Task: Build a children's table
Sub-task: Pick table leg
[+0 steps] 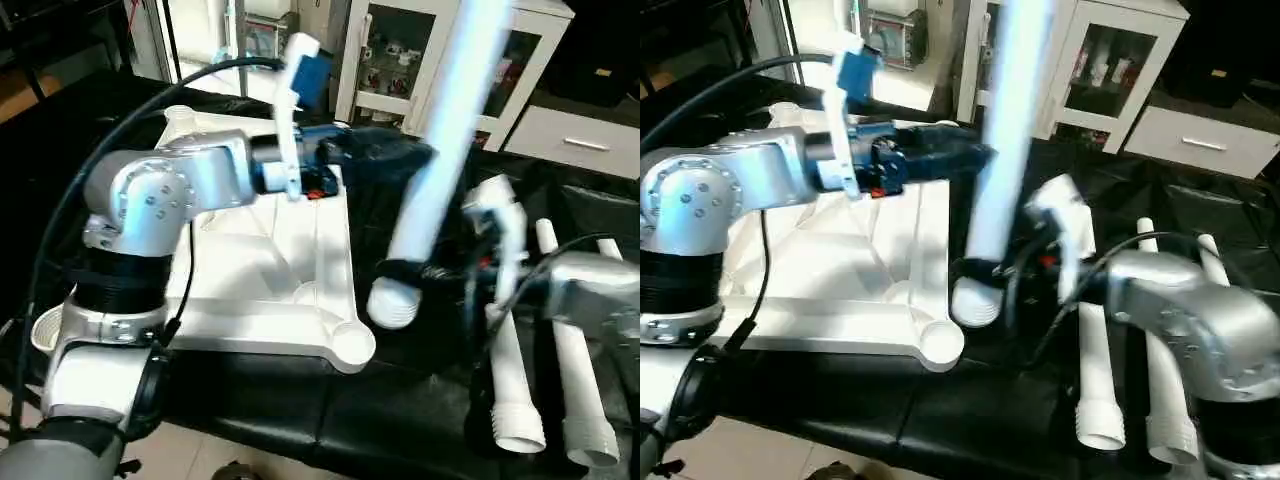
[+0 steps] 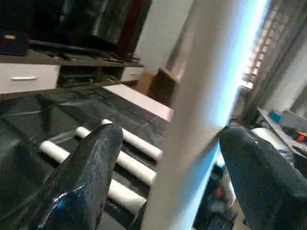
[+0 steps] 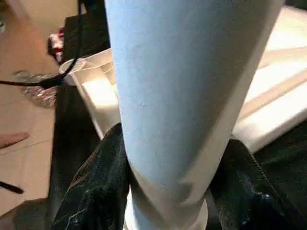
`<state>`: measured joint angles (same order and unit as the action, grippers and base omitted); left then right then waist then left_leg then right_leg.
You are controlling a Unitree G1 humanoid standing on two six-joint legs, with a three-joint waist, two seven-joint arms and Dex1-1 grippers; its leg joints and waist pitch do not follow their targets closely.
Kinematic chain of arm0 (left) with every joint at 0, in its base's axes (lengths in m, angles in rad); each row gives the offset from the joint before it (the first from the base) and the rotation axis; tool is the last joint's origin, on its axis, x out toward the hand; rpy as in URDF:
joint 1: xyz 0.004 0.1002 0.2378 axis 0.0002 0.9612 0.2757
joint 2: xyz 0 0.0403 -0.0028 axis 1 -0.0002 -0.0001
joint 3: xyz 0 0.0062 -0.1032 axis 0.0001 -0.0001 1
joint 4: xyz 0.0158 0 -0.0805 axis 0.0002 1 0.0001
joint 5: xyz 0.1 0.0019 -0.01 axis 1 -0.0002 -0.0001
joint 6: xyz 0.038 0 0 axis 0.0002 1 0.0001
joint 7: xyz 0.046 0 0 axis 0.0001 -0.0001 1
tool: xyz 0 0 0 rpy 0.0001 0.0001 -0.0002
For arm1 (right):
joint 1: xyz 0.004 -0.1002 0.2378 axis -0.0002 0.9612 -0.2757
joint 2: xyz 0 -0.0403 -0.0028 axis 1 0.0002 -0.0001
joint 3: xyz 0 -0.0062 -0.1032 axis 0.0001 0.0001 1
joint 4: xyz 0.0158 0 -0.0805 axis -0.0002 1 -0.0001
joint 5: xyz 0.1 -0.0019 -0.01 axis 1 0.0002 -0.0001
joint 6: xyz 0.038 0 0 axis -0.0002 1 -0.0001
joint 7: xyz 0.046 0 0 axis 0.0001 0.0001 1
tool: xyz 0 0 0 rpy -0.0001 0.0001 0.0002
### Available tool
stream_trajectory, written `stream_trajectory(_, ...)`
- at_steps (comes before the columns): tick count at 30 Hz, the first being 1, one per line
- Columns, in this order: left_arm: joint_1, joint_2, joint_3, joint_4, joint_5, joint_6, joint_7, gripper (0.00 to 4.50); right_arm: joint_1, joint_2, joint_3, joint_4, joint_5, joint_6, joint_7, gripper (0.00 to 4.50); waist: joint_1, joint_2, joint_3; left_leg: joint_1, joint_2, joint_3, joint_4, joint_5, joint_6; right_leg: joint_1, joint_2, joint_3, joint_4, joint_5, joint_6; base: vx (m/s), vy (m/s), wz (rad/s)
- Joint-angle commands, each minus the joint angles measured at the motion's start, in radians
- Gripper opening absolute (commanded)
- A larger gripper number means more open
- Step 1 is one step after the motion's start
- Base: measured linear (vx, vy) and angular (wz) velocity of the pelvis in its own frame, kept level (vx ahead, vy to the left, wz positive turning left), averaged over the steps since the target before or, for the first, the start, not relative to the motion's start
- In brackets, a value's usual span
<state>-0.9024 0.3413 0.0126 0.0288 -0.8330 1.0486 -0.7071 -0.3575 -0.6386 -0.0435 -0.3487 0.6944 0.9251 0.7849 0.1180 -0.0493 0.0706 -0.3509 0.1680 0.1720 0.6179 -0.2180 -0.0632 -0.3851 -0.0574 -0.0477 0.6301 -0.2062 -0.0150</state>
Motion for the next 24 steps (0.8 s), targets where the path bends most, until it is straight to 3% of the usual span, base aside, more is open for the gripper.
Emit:
stream_trajectory(1, 0.025, 0.027, 0.031, 0.008, 0.014, -0.005, -0.001, 3.98, 0.017, -0.021, -0.061, -0.019, 0.005, -0.015, -0.016, 1.86, 0.003, 0.013, -0.070, 0.003, 0.056, -0.023, -0.075, -0.053, -0.025, 0.058, -0.088, 0.054, -0.061, -0.031, -0.223, 0.000, 0.000, 0.00)
stream_trajectory(3, 0.043, 0.043, 0.042, 0.005, 0.015, -0.006, -0.006, 4.16, 0.026, -0.025, -0.080, -0.024, 0.005, -0.013, -0.023, 1.86, 0.002, 0.015, -0.071, 0.002, 0.054, -0.022, -0.073, -0.045, -0.015, 0.057, -0.087, 0.054, -0.062, -0.048, -0.224, 0.000, 0.000, 0.00)
stream_trajectory(4, 0.126, 0.093, 0.071, -0.033, 0.060, -0.049, 0.016, 4.25, 0.044, -0.011, -0.120, -0.046, -0.021, -0.023, -0.083, 1.86, 0.001, 0.021, -0.070, 0.003, 0.057, -0.022, -0.074, -0.050, -0.014, 0.055, -0.089, 0.054, -0.064, -0.064, -0.228, 0.000, 0.000, 0.00)
stream_trajectory(5, 0.154, 0.108, 0.080, -0.047, 0.078, -0.066, 0.026, 4.32, 0.048, -0.004, -0.131, -0.053, -0.032, -0.028, -0.105, 1.86, -0.006, 0.029, -0.067, -0.002, 0.061, -0.025, -0.077, -0.058, -0.020, 0.056, -0.089, 0.054, -0.065, -0.058, -0.225, 0.000, 0.000, 0.00)
stream_trajectory(6, 0.248, 0.144, 0.090, -0.109, 0.162, -0.125, 0.095, 4.32, 0.052, 0.048, -0.146, -0.071, -0.102, -0.077, -0.213, 1.86, -0.006, 0.027, -0.069, -0.006, 0.061, -0.027, -0.078, -0.051, -0.022, 0.059, -0.090, 0.053, -0.062, -0.057, -0.215, 0.000, 0.000, 0.00)
stream_trajectory(7, 0.297, 0.158, 0.090, -0.145, 0.215, -0.159, 0.141, 4.32, 0.051, 0.084, -0.147, -0.078, -0.148, -0.115, -0.282, 1.86, -0.021, 0.025, -0.067, -0.011, 0.058, -0.024, -0.082, -0.051, -0.028, 0.055, -0.084, 0.052, -0.064, -0.085, -0.183, 0.000, 0.000, 0.00)
stream_trajectory(8, 0.327, 0.153, 0.093, -0.175, 0.246, -0.171, 0.182, 4.32, 0.049, 0.116, -0.137, -0.082, -0.190, -0.156, -0.334, 1.86, -0.026, 0.029, -0.070, -0.001, 0.053, -0.019, -0.077, -0.061, -0.034, 0.049, -0.082, 0.052, -0.071, -0.149, -0.161, 0.000, 0.000, 0.00)
stream_trajectory(9, 0.337, 0.152, 0.095, -0.185, 0.256, -0.175, 0.196, 4.32, 0.049, 0.126, -0.134, -0.083, -0.204, -0.169, -0.351, 1.86, -0.026, 0.029, -0.070, -0.001, 0.053, -0.019, -0.077, -0.061, -0.034, 0.049, -0.082, 0.052, -0.071, -0.149, -0.161, 0.000, 0.000, 0.00)
stream_trajectory(10, 0.378, 0.128, 0.105, -0.232, 0.292, -0.182, 0.269, 4.32, 0.050, 0.170, -0.121, -0.084, -0.245, -0.232, -0.402, 1.86, -0.024, 0.038, -0.075, 0.003, 0.060, -0.020, -0.076, -0.041, -0.041, 0.044, -0.085, 0.054, -0.067, -0.132, -0.167, 0.000, 0.000, 0.00)
stream_trajectory(11, 0.406, 0.106, 0.117, -0.264, 0.313, -0.185, 0.325, 4.32, 0.052, 0.204, -0.113, -0.084, -0.259, -0.273, -0.429, 1.86, -0.025, 0.041, -0.071, 0.007, 0.059, -0.018, -0.079, -0.064, -0.041, 0.039, -0.082, 0.052, -0.070, -0.131, -0.180, 0.000, 0.000, 0.00)
stream_trajectory(13, 0.470, 0.051, 0.117, -0.327, 0.416, -0.224, 0.486, 4.32, 0.060, 0.305, -0.127, -0.091, -0.236, -0.277, -0.513, 1.86, -0.026, 0.039, -0.069, 0.002, 0.064, -0.020, -0.083, -0.081, -0.032, 0.042, -0.083, 0.053, -0.070, -0.114, -0.192, 0.000, 0.000, 0.00)
stream_trajectory(16, 0.510, 0.001, 0.127, -0.360, 0.485, -0.258, 0.600, 4.32, 0.069, 0.354, -0.132, -0.091, -0.222, -0.281, -0.546, 1.86, -0.027, 0.040, -0.070, 0.001, 0.061, -0.022, -0.084, -0.084, -0.029, 0.044, -0.077, 0.052, -0.069, -0.097, -0.171, 0.000, 0.000, 0.00)
stream_trajectory(19, 0.597, -0.056, 0.136, -0.406, 0.568, -0.359, 0.706, 4.32, 0.110, 0.431, -0.116, -0.067, -0.244, -0.318, -0.579, 1.86, -0.032, 0.033, -0.069, -0.005, 0.057, -0.022, -0.085, -0.094, -0.028, 0.046, -0.080, 0.053, -0.073, -0.117, -0.146, 0.000, 0.000, 0.00)
stream_trajectory(20, 0.602, -0.058, 0.134, -0.409, 0.575, -0.366, 0.710, 4.32, 0.113, 0.435, -0.115, -0.064, -0.248, -0.321, -0.583, 1.86, -0.033, 0.027, -0.068, -0.005, 0.056, -0.021, -0.085, -0.088, -0.023, 0.043, -0.077, 0.054, -0.075, -0.124, -0.136, 0.000, 0.000, 0.00)
stream_trajectory(21, 0.604, -0.060, 0.133, -0.410, 0.577, -0.368, 0.713, 4.32, 0.115, 0.434, -0.113, -0.062, -0.252, -0.322, -0.584, 1.86, -0.033, 0.027, -0.068, -0.005, 0.056, -0.021, -0.085, -0.088, -0.023, 0.043, -0.077, 0.054, -0.075, -0.124, -0.136, 0.000, 0.000, 0.00)
stream_trajectory(22, 0.642, -0.096, 0.125, -0.441, 0.621, -0.378, 0.773, 4.32, 0.149, 0.428, -0.083, -0.038, -0.296, -0.336, -0.588, 1.86, -0.033, 0.013, -0.068, -0.004, 0.056, -0.020, -0.086, -0.086, -0.023, 0.041, -0.074, 0.052, -0.077, -0.139, -0.120, 0.000, 0.000, 0.00)
stream_trajectory(24, 0.688, -0.100, 0.087, -0.461, 0.638, -0.399, 0.763, 4.32, 0.176, 0.441, -0.077, -0.026, -0.296, -0.335, -0.594, 1.86, -0.029, 0.021, -0.064, -0.005, 0.058, -0.022, -0.087, -0.100, -0.021, 0.038, -0.081, 0.053, -0.080, -0.162, -0.112, 0.000, 0.000, 0.00)
